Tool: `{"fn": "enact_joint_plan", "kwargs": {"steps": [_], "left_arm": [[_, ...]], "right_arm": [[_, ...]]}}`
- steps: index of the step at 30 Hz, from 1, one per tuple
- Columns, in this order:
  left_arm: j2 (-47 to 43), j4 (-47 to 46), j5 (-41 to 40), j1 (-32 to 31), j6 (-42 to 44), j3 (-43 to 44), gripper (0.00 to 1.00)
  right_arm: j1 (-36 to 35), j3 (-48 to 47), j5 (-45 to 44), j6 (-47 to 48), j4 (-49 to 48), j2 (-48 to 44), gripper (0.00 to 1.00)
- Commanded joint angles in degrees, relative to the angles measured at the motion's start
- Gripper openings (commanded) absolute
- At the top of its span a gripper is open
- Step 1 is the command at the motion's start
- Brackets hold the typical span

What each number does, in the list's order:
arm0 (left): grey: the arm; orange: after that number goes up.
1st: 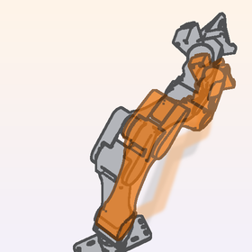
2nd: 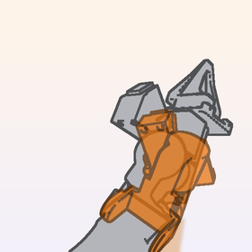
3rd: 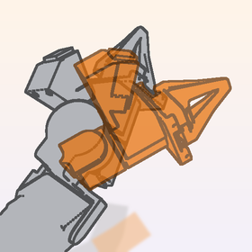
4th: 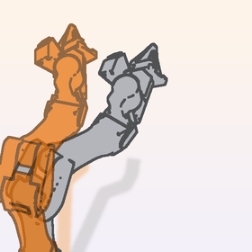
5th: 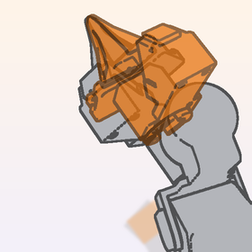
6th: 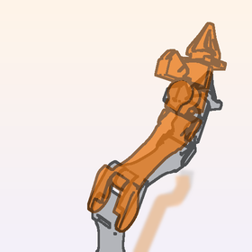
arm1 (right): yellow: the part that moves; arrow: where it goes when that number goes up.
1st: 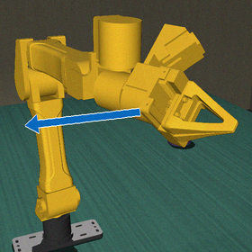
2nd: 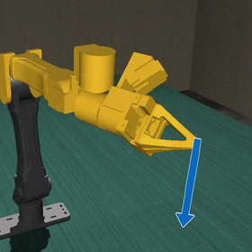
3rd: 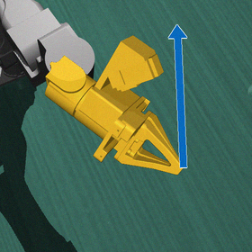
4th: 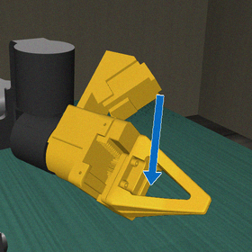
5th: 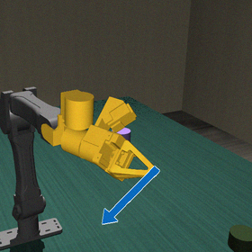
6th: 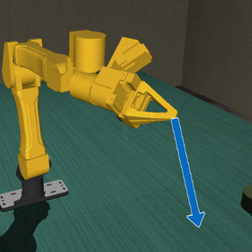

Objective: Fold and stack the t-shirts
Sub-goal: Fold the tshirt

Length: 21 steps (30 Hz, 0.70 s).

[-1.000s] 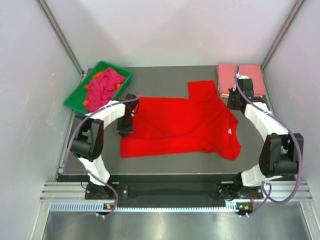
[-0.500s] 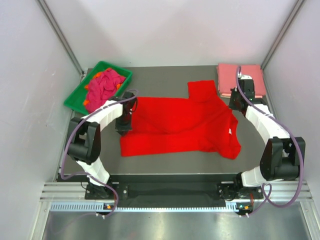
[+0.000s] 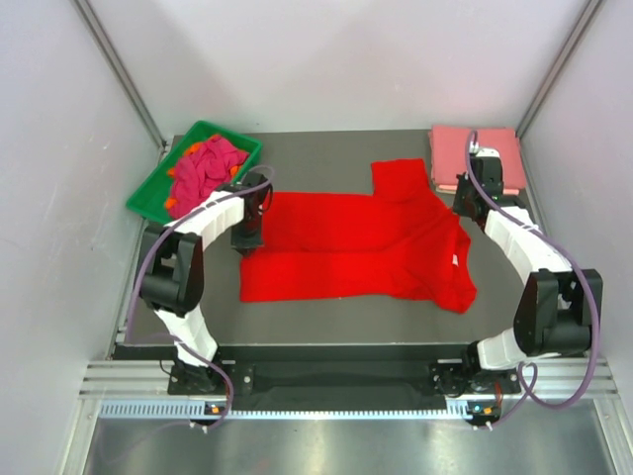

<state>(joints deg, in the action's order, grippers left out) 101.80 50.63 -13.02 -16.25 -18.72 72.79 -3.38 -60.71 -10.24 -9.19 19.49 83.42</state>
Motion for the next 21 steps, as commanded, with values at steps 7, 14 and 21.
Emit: {"fn": "enact_joint_plan", "kwargs": {"steps": [7,14,21], "left_arm": [[5.2,-1.9,-1.2,0.3,2.2,3.2,0.0],[6.3,0.6,-3.8,0.0,2.2,4.8,0.17],[-1.0,2.4,-7.6,-3.7,0.2,5.4,0.28]], "right_arm": [[-0.3,-2.0,-2.9,0.1,-3.3,3.6,0.0],[-0.5,-5.5,0.8,1.9,-2.1,6.8,0.04],[-0.5,-17.8,-0.5,-9.7,23.2,9.9,0.3]]}}
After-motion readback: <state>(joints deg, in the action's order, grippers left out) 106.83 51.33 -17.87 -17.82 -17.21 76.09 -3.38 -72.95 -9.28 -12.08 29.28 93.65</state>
